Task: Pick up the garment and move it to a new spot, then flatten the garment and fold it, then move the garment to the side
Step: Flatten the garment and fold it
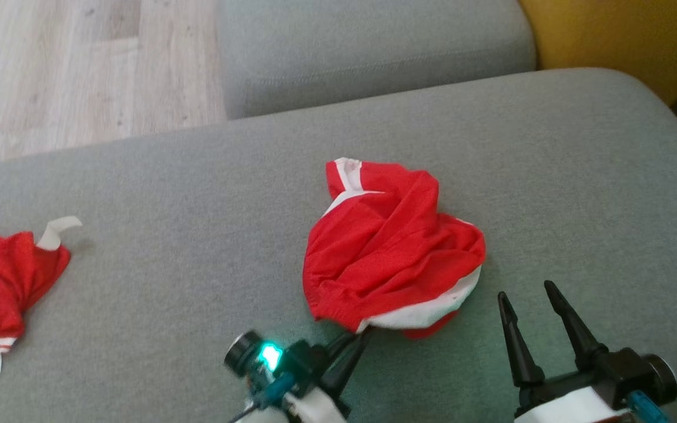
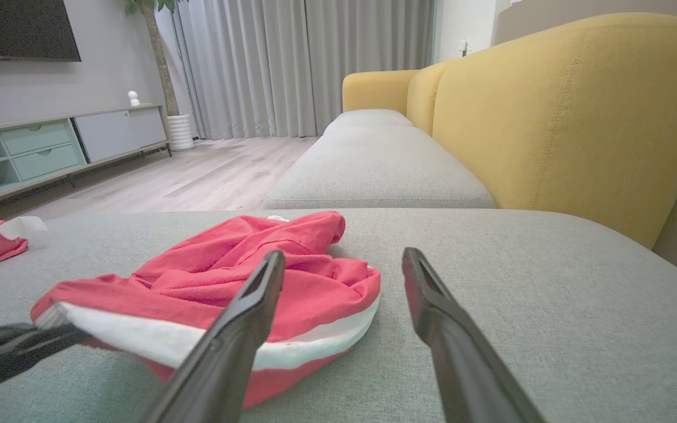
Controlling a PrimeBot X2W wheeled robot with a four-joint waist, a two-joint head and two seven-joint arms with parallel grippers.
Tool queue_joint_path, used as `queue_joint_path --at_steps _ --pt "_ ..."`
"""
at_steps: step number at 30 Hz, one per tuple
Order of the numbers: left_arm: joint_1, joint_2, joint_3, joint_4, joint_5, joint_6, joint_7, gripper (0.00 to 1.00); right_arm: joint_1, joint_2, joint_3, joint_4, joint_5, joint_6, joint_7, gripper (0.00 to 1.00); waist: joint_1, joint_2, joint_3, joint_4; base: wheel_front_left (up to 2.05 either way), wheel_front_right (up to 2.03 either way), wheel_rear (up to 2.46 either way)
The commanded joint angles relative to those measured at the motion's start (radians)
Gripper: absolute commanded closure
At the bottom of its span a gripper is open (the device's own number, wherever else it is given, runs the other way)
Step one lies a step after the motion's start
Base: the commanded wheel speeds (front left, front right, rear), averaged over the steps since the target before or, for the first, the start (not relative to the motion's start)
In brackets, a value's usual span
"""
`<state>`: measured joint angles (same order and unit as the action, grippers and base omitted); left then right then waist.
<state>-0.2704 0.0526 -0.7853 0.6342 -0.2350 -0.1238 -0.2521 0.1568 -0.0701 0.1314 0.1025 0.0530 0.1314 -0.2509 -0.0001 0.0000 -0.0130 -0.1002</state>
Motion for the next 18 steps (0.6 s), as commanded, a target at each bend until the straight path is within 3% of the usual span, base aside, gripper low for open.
queue_joint_path --at_steps 1,7,13,18 --pt "-0.068 -0.002 0.018 -0.053 0.006 -0.004 -0.01 1.0 -0.013 0.0 0.026 -0.029 0.006 -0.001 -0.011 0.0 0.0001 0.0 -0.018 -0.009 0.0 0.0 0.0" --pt "-0.267 0.017 -0.091 -0.118 -0.031 -0.006 -0.01 1.0 -0.014 0.013 0.04 -0.024 0.016 -0.001 -0.011 0.0 0.0001 0.0 -0.043 -0.056 0.0 0.0 0.0" --pt "-0.581 0.07 -0.204 -0.079 -0.139 -0.007 -0.01 1.0 -0.046 0.019 0.074 -0.028 0.029 -0.001 -0.011 0.0 0.0001 0.0 -0.04 -0.148 0.0 0.0 0.0" --pt "-0.817 0.068 -0.242 -0.061 -0.229 -0.007 -0.01 1.0 -0.055 0.019 0.082 -0.03 0.039 -0.001 -0.011 0.0 0.0001 0.0 -0.038 -0.19 0.0 0.0 0.0"
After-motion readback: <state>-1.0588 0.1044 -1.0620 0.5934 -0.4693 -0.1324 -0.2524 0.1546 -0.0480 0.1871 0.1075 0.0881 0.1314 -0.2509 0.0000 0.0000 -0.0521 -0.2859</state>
